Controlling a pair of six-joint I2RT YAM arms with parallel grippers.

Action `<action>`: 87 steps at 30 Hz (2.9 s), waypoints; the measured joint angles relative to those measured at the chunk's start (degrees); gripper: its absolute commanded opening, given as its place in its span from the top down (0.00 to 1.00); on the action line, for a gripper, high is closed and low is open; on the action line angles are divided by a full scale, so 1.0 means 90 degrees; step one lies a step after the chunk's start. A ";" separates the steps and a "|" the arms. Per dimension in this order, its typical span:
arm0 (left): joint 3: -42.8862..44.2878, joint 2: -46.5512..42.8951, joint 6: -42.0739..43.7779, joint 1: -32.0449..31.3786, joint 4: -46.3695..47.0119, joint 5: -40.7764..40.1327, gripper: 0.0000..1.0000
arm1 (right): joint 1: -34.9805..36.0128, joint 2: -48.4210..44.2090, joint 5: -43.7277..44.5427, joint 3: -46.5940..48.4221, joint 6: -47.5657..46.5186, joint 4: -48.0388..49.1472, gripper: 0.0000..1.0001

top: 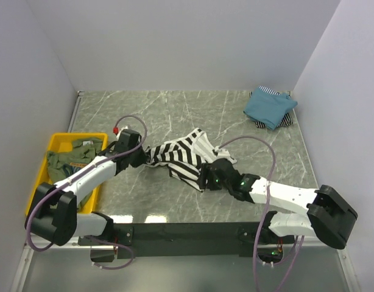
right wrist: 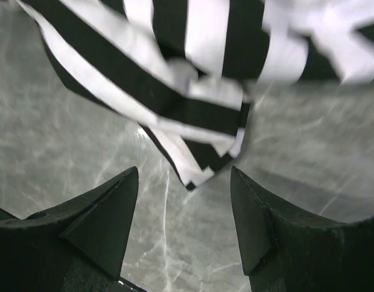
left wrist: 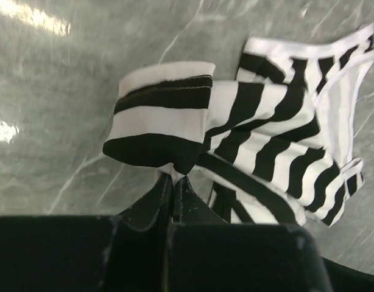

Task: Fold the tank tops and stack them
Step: Move the tank top to the center of the board, then flatten the tank top out

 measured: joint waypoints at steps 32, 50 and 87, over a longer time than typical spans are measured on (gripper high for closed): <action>0.2042 -0.1559 -0.0143 0.0685 -0.0347 0.0818 0.99 | -0.0872 -0.1362 0.1957 0.5083 -0.0284 -0.2489 1.00; 0.3366 -0.2460 -0.1294 0.0821 -0.0107 0.0692 0.99 | -0.1416 -0.0005 0.1749 0.8291 -0.1610 -0.3512 1.00; -0.2319 -0.2480 -0.1668 0.1928 0.1139 0.2431 0.48 | -0.3915 0.1802 -0.2363 0.0843 -0.0670 -0.0430 1.00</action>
